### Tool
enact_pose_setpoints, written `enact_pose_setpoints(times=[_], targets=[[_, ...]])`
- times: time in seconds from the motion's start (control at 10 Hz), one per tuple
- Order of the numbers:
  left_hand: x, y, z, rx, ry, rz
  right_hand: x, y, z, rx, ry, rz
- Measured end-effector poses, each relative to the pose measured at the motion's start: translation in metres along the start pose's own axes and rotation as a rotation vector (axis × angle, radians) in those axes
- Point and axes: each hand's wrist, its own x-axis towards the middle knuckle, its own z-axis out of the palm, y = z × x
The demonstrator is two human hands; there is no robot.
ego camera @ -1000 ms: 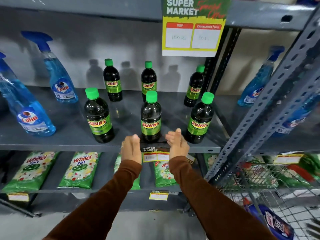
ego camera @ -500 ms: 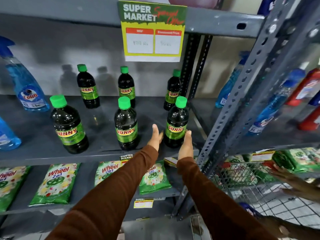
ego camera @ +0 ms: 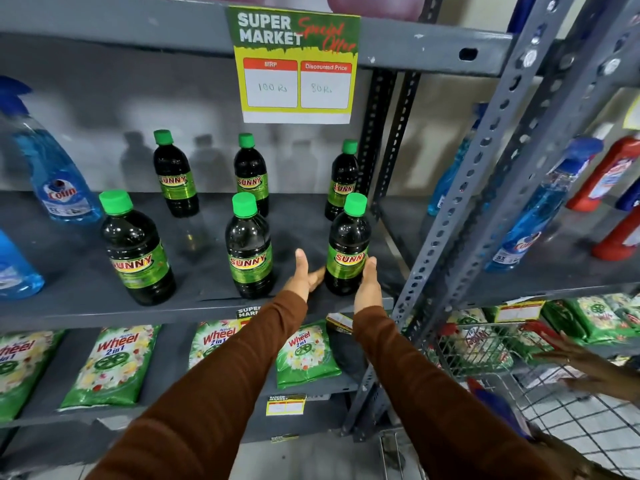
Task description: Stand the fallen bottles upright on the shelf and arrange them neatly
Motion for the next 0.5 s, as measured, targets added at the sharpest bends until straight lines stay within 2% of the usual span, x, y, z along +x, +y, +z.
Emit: enact_pose_setpoints(times=[0.2,0.3,0.4,0.5], targets=[[0.007,-0.004,-0.004,0.05,0.025,0.02,0.0,-0.002,0.001,-0.011,0.007,-0.009],[0.003,-0.006,-0.008,0.274,0.11,0.07,-0.006,-0.01,0.001,-0.024,0.025,-0.022],[-0.008,-0.006,-0.011,0.405,0.222,0.2,-0.01,-0.021,0.004,-0.006,0.063,-0.045],[-0.032,-0.019,-0.014,0.576,0.363,0.478,-0.028,-0.018,0.003,-0.082,0.243,-0.116]])
